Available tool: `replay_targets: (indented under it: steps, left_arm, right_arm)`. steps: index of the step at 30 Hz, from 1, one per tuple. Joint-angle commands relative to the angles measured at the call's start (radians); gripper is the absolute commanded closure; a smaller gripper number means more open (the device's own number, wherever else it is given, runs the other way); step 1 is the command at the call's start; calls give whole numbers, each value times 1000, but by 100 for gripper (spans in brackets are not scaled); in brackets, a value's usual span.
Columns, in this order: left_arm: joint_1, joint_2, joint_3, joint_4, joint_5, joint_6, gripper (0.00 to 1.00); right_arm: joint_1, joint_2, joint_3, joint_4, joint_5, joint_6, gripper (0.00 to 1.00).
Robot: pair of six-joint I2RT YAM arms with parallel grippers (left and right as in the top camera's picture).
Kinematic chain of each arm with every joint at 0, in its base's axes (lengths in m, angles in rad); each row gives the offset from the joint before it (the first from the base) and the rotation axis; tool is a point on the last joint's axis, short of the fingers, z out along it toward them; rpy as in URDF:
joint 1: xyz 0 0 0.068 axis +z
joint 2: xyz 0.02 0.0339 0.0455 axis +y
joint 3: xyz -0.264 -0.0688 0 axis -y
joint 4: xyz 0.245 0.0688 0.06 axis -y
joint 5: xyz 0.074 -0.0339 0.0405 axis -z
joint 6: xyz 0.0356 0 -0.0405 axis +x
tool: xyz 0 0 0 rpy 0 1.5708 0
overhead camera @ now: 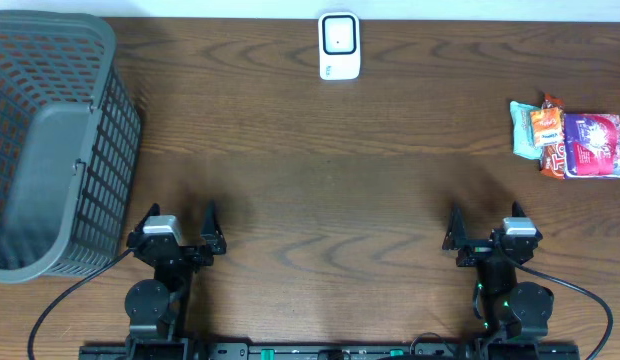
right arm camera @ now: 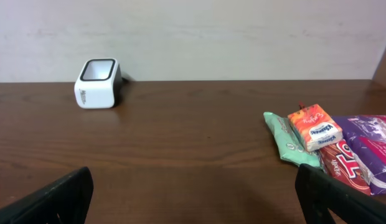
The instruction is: Scan the item barcode
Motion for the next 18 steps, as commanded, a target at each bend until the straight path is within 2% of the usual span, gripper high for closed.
replay_targets:
  steps: [1, 18]
  left_arm:
    - [5, -9, -8, -50, 28, 75, 2]
    - [5, -9, -8, -50, 21, 76, 2]
  right_arm:
    - [-6, -6, -2, -5, -2, 7, 1]
    - [-6, -6, -2, -5, -2, 7, 1]
